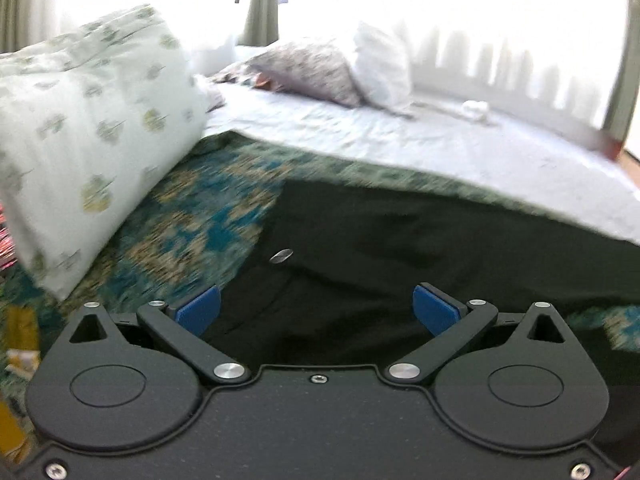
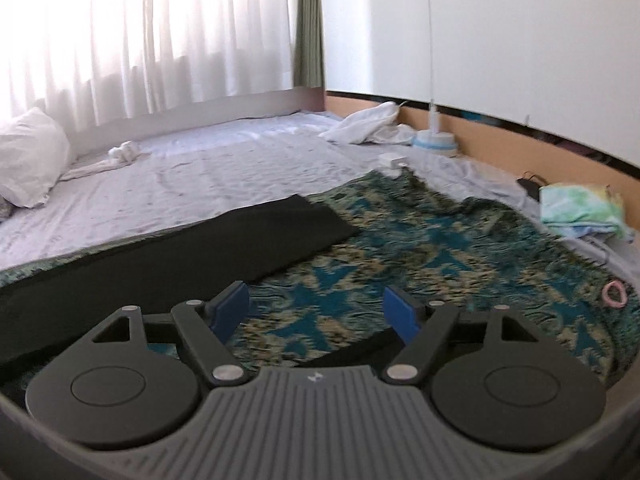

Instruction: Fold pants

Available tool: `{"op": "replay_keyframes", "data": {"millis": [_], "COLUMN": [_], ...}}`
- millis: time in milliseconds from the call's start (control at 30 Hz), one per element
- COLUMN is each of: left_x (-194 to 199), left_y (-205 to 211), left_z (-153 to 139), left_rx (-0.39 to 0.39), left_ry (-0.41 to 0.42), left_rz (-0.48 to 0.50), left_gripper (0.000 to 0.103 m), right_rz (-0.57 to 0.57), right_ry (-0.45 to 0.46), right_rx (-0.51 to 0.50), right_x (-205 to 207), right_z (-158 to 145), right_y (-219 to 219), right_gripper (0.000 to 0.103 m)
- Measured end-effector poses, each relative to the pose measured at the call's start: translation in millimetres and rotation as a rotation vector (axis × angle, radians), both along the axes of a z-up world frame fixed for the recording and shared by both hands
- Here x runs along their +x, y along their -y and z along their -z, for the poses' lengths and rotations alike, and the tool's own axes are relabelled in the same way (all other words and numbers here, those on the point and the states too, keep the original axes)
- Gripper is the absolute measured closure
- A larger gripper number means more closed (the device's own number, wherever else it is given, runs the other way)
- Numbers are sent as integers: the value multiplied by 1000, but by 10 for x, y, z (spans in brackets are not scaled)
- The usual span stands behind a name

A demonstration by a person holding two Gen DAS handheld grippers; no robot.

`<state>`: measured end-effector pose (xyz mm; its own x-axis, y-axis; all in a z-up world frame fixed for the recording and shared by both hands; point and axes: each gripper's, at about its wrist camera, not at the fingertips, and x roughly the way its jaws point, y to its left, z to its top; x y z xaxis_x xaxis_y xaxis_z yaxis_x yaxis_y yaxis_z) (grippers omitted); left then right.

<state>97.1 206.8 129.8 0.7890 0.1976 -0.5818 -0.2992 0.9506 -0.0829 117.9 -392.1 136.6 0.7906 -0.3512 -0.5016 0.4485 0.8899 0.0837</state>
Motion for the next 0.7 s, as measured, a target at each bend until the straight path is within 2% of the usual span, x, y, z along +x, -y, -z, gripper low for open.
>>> {"op": "replay_keyframes", "data": {"millis": [100, 200, 333, 367, 433, 533, 700], "left_x": [238, 558, 1099, 1238, 1516, 1958, 2633], "left_y": [51, 54, 20, 5, -32, -64, -108], "left_z": [-149, -242, -232, -201, -91, 136, 590], "left_rx": [-29, -103, -209, -230, -263, -268, -272], "left_ry": [13, 26, 4, -5, -29, -85, -177], "left_rz": [18, 16, -50, -74, -122, -183, -296], "left_gripper": [0, 0, 0, 0, 0, 0, 0], "right_rz": [-19, -39, -43, -43, -44, -36, 10], "right_ry": [8, 20, 38, 44, 47, 23, -48], "right_rx": [54, 110, 174, 198, 246, 298, 294], "right_x": [139, 348, 728, 843, 1100, 1533, 2327], "right_z": [-55, -115, -138, -126, -80, 40, 319], "right_y": [-31, -65, -95, -99, -95, -97, -201], "right_gripper": [15, 13, 4, 0, 0, 0, 0]}}
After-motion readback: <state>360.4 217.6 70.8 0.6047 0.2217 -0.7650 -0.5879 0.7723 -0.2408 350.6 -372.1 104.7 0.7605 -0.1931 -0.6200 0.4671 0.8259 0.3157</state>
